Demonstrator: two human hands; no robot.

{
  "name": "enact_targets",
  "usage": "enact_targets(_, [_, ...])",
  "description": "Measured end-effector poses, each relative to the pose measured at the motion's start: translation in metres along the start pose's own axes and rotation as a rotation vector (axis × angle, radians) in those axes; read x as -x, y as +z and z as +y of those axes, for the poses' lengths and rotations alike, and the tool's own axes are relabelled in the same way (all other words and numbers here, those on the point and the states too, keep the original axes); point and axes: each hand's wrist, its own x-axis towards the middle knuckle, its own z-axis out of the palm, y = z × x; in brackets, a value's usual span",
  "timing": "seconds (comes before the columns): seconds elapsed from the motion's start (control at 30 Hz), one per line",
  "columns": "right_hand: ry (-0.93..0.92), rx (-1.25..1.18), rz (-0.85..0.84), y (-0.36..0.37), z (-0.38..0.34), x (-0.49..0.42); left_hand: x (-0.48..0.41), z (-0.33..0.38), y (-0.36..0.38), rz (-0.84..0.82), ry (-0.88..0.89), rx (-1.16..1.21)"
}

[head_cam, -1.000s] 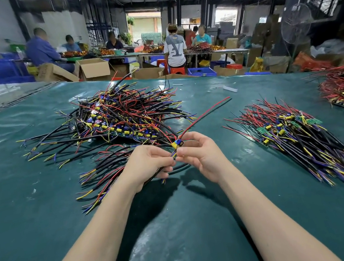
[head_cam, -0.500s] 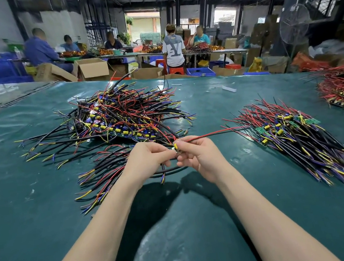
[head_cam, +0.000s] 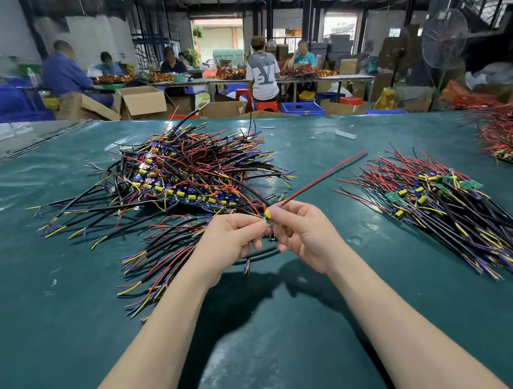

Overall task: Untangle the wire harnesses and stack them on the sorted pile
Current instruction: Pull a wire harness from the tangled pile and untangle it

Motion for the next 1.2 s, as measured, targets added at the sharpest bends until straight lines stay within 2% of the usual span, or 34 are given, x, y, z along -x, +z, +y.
enact_targets(0.17, [0.08,-0.181,-0.027,0.003,0.0,-0.001,0.0,0.001,0.0,0.063,0.038,0.063])
enact_targets(0.33, [-0.019,0.035,0.017,0.003,0.003,-0.001,-0.001,-0.001,0.007,0.12,0.057,0.021])
enact_targets(0.4, [-0.068,0.062,0.028,0.003,0.003,-0.003,-0.001,0.0,0.006,0.098,0.036,0.012])
enact_targets(0.57, [-0.007,-0.12,0.053,0.0,0.002,-0.002,-0.002,-0.001,0.004,-0.024,-0.054,0.061])
enact_targets(0.63, [-0.003,-0.146,0.068,-0.003,0.004,-0.001,-0.002,-0.003,0.007,-0.031,-0.036,-0.001])
enact_targets(0.87, [-0.052,0.088,-0.008,-0.005,0.005,-0.003,-0.002,-0.004,-0.002,-0.132,-0.1,0.036])
enact_targets(1.0, [-0.109,0.082,0.084,-0.01,0.006,-0.002,-0.003,-0.007,0.004,-0.137,-0.225,0.079])
enact_targets(1.1, [-0.145,0.073,0.168,-0.011,0.006,-0.002,-0.002,-0.005,0.007,-0.112,-0.183,-0.005])
enact_targets(1.2, [-0.19,0.082,0.207,-0.006,0.008,-0.003,-0.005,-0.006,0.01,0.026,-0.126,-0.071])
